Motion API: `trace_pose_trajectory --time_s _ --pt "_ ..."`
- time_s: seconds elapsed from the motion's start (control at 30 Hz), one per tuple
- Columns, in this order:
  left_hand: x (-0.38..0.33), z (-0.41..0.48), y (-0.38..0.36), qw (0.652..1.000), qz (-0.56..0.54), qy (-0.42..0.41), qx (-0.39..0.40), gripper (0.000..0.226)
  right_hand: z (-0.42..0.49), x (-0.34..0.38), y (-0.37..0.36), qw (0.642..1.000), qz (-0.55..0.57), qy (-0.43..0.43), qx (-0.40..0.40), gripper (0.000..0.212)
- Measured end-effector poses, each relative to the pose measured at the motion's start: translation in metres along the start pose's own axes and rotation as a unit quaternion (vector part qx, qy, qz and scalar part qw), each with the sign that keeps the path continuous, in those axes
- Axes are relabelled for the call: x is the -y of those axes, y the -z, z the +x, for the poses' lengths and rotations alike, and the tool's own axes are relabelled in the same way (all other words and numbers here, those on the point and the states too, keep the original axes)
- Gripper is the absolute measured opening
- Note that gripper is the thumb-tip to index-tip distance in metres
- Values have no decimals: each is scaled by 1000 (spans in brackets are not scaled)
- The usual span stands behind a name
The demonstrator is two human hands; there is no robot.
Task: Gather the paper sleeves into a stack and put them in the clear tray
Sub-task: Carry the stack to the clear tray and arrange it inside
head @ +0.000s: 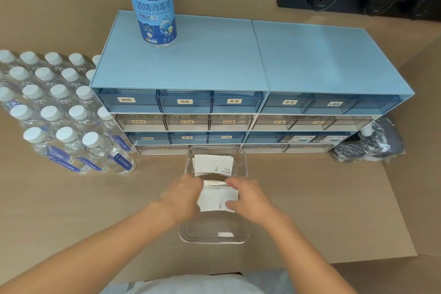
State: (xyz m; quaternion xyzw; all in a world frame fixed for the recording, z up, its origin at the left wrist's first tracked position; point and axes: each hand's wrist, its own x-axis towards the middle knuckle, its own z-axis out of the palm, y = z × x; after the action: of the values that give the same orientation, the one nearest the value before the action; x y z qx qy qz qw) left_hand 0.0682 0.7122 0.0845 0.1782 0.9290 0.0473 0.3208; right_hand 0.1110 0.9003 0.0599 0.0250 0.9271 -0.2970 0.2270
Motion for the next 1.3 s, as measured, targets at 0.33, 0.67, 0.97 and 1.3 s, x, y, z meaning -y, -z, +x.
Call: trace_pose_trajectory --time_s 0.33,0.67,0.97,1.3 --pt "-32 42 -53 985 172 -18 -20 46 28 11 -45 968 -250 16 14 54" --pt "-23 56 -53 990 143 -9 -5 59 37 10 -48 967 -253 -3 14 52" --pt "-18 57 -64 986 158 -32 -38 50 37 8 -56 960 -279 9 -3 50" --pt "-17 59 -69 985 145 -37 -85 71 39 5 -60 960 -272 28 -50 76"
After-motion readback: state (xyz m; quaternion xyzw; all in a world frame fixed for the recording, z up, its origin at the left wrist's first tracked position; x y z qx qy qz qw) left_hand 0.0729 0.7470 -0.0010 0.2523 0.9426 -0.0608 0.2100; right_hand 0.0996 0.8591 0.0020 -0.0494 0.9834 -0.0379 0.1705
